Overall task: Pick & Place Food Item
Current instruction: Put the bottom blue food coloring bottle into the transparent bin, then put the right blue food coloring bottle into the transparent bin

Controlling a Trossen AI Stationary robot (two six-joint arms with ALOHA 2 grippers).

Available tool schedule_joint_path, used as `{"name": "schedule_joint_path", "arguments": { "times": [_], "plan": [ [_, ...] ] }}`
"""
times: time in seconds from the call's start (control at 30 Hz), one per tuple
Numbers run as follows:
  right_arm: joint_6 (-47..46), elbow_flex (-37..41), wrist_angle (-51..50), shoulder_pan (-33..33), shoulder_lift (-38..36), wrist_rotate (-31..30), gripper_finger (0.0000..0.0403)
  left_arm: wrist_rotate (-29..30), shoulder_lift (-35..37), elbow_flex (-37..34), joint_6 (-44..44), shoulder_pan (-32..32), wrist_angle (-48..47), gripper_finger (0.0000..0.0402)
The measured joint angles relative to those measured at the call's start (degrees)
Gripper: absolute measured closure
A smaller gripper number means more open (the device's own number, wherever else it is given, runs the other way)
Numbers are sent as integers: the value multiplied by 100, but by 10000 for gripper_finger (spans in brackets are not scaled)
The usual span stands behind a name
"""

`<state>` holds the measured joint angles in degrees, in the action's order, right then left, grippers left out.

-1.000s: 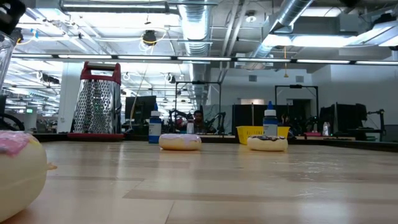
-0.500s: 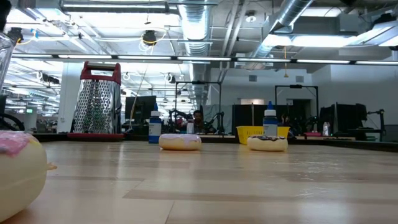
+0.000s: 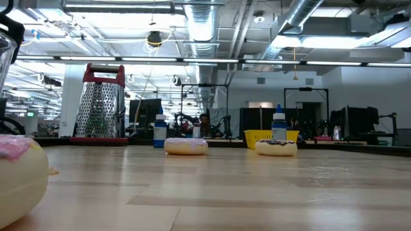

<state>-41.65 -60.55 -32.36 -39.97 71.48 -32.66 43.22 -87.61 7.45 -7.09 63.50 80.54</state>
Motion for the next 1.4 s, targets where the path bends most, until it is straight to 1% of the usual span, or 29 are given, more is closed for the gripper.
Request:
{"name": "schedule_joint_path", "arguments": {
  "times": [0.2, 0.33, 0.5, 0.63, 0.77, 0.9, 1.0, 1.07, 1.13, 1.27, 1.4],
  "plan": [
    [-67, 0, 11, -1, 0, -1, 182, -120, -141, 118, -32, -3, 19, 294],
    [-107, 0, 26, -4, 0, -2, 182, -125, -528, 251, -95, 12, 47, 294],
    [-149, 0, 25, -4, 0, 0, 182, -135, -1193, 483, -143, 12, 190, 294],
    [-149, 0, 26, -2, 0, 0, 182, -149, -1485, 656, -380, 1, 235, 294],
    [-149, 0, 26, 66, 0, 1, 182, -106, -1471, 681, -305, 1, 239, 294],
    [-146, 0, 24, 118, 0, 6, 182, -76, -1286, 672, -85, 1, 218, 293],
    [-146, 0, 5, 149, 0, 51, 182, -35, -1257, 670, -99, 1, 193, 268],
    [-144, 0, 4, 148, 0, 66, 182, 94, -1257, 672, -172, 1, 182, 247],
    [-144, 0, 3, 146, 0, 68, 182, 190, -1257, 672, -205, -6, 170, 234],
    [-143, 0, -6, 146, 0, 80, 182, 225, -1257, 672, -211, -10, 165, 228],
    [-135, 0, -13, 146, 0, 92, 182, 225, -1257, 672, -192, -10, 161, 232]
  ]
}}
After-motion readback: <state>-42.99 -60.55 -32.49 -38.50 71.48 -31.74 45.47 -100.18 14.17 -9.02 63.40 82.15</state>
